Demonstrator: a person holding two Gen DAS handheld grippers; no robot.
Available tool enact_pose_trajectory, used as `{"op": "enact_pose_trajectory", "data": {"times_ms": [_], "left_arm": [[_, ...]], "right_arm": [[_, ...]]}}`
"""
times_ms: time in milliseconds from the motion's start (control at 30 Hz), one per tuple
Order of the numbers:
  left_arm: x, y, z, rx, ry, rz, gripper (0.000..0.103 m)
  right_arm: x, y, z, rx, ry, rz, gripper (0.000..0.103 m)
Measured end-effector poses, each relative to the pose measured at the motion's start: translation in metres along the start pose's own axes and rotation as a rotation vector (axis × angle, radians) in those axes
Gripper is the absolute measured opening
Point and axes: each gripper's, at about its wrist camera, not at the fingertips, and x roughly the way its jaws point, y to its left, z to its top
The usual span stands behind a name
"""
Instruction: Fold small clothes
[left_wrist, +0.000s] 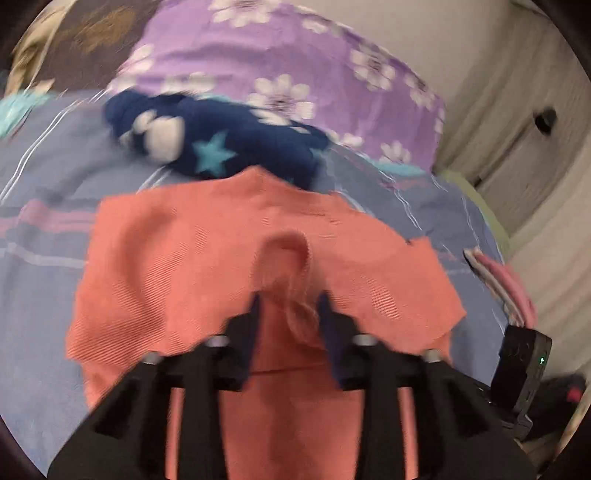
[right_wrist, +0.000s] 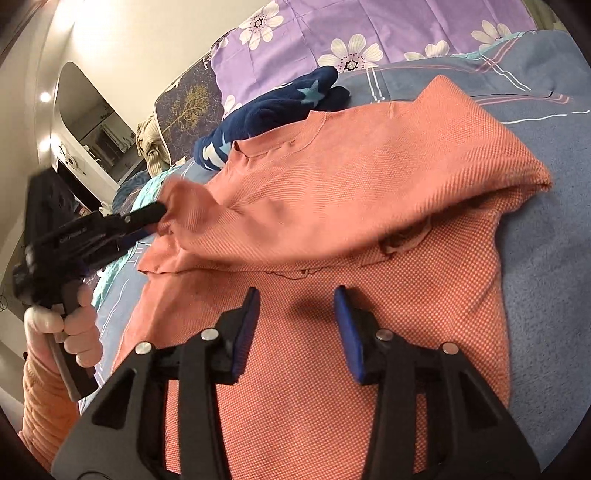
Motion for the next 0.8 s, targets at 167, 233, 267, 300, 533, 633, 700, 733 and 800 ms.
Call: {"op": "enact_pose_trajectory", "data": {"times_ms": [167, 233, 267, 300, 533, 633, 700, 733, 800], "left_arm": [[0.018, 0.024, -0.016, -0.103, 0.087, -0.044, 0.054], [0.026, 0.023, -0.019, -0.109, 0.098, -0.056, 0.054], [0.028, 0.021, -0.02, -0.106, 0.097, -0.055, 0.054], [0.031, 0.018, -0.019, -0.103, 0.093, -0.051, 0.054], [0.015, -0.022, 0.004, -0.007, -0.011, -0.07, 0.002], [-0.013, -0.051, 0.024, 0.1, -0.089, -0.05, 0.002], [-0.036, -0.067, 0.041, 0.17, -0.156, -0.031, 0.002], [-0.045, -0.07, 0.049, 0.197, -0.184, -0.012, 0.002], [-0.051, -0.062, 0.061, 0.213, -0.204, 0.061, 0.003]], "right_arm": [[0.0, 0.0, -0.001, 0.0, 0.0, 0.0, 0.043], [0.0, 0.0, -0.001, 0.0, 0.001, 0.001, 0.043], [0.0, 0.0, 0.0, -0.001, 0.001, 0.001, 0.043], [0.0, 0.0, -0.001, 0.0, 0.001, 0.001, 0.044], [0.001, 0.0, -0.001, 0.001, 0.003, 0.006, 0.044], [0.001, 0.0, -0.001, 0.001, 0.002, 0.006, 0.044], [0.001, -0.001, -0.001, 0.001, 0.003, 0.006, 0.044], [0.001, -0.001, -0.001, 0.001, 0.003, 0.006, 0.044], [0.001, -0.001, 0.0, 0.001, 0.003, 0.006, 0.044]]}}
